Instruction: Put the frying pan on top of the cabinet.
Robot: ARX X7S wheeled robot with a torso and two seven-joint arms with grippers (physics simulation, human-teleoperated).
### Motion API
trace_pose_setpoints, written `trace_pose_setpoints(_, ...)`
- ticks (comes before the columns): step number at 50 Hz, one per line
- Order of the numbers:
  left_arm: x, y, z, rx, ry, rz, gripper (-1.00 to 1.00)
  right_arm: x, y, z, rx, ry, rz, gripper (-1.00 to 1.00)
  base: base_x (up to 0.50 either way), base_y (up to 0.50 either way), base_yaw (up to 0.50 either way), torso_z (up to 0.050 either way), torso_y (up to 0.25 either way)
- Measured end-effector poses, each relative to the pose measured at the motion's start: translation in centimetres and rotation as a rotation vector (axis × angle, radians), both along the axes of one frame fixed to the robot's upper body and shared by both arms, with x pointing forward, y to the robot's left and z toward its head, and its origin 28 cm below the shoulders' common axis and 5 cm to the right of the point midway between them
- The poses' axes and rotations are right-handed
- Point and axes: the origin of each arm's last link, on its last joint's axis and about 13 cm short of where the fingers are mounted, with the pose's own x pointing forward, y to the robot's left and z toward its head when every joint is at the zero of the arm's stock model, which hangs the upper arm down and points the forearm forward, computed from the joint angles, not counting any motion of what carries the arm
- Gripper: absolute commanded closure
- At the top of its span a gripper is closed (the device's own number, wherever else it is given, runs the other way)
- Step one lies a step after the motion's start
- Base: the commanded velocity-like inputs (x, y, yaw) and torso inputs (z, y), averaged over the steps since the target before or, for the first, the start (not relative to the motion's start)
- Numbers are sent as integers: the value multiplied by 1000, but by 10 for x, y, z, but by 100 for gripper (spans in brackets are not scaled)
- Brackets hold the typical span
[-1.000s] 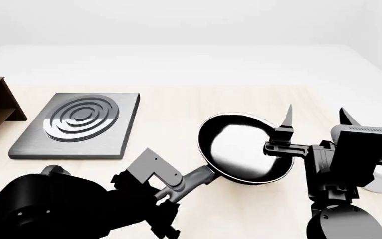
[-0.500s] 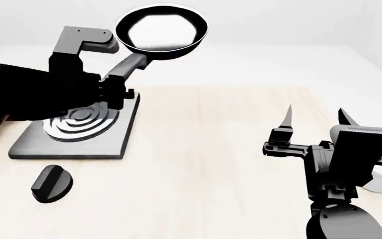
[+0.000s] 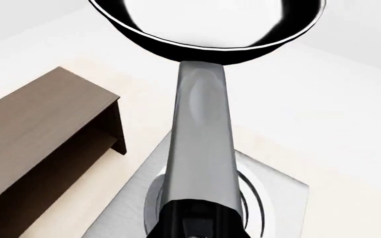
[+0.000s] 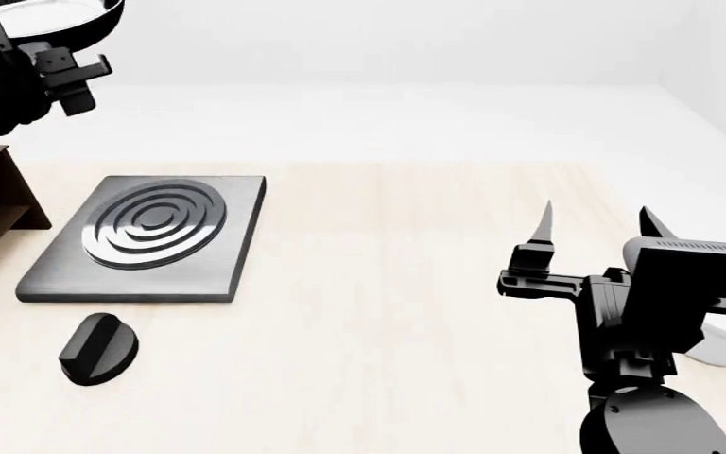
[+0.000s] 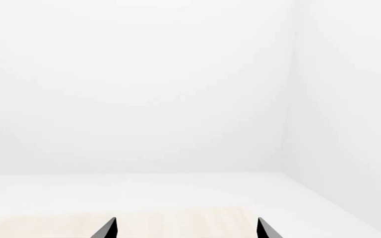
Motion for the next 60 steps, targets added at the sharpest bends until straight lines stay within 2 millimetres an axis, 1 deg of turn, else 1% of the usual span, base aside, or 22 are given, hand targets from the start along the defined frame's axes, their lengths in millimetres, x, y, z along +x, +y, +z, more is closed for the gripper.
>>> trace_pose_setpoints(9, -2, 12, -10, -19, 64, 158, 100, 0, 0, 0, -1, 2, 0, -100, 0, 0, 0, 2, 0)
trace_pose_setpoints(16, -3, 20, -10, -80, 58, 250, 100, 1, 0, -1, -1, 4, 1, -100, 0, 0, 0, 0, 1)
trace_pose_setpoints(24, -7, 31, -13, -111, 73, 337, 100, 1, 1, -1, -1, 5, 1, -100, 0, 0, -1, 0, 1)
trace_pose_setpoints(41, -10, 43, -18, -169, 118, 462, 100, 1, 1, -1, -2, 6, 0, -100, 0, 0, -1, 1, 1)
trace_pose_setpoints(56, -12, 47, -25, -198, 144, 506, 100, 1, 1, -1, -3, 7, 0, -100, 0, 0, -1, 1, 1)
trace_pose_setpoints(60, -12, 49, -26, -192, 147, 515, 100, 1, 1, -1, -4, 6, 0, -100, 0, 0, -1, 0, -189)
